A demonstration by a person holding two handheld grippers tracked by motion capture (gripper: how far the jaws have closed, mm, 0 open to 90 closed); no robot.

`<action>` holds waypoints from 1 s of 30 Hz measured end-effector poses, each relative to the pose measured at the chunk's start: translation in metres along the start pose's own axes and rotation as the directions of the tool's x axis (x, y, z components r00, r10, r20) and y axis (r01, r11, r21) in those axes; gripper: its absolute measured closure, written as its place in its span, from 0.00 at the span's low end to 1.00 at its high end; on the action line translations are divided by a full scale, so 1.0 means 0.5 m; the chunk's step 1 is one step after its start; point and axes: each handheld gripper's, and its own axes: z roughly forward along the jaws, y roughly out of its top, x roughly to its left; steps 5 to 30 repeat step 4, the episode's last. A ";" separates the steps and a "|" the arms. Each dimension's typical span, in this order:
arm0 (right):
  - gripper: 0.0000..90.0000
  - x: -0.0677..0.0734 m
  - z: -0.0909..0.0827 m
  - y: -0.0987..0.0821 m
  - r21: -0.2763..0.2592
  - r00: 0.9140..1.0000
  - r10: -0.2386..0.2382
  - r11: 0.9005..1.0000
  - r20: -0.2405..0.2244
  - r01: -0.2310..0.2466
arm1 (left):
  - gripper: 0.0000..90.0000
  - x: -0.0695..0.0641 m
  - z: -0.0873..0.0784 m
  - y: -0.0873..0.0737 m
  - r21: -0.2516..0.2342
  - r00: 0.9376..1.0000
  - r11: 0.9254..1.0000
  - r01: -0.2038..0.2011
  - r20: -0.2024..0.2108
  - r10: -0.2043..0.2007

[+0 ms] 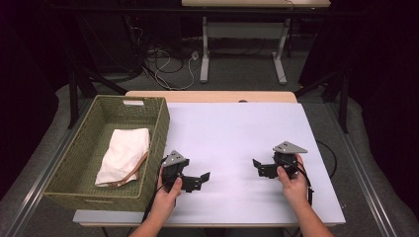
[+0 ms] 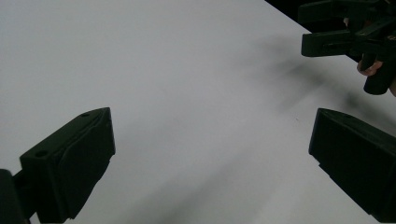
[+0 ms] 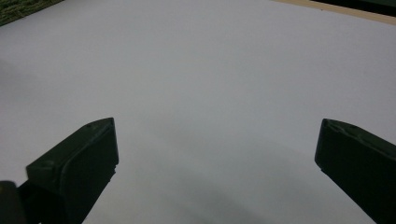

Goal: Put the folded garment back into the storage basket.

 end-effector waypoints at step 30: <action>0.00 -0.002 -0.001 0.000 -0.004 1.000 0.001 1.000 0.001 -0.001 | 0.01 0.000 0.001 0.000 0.005 1.000 1.000 -0.003 0.003 0.003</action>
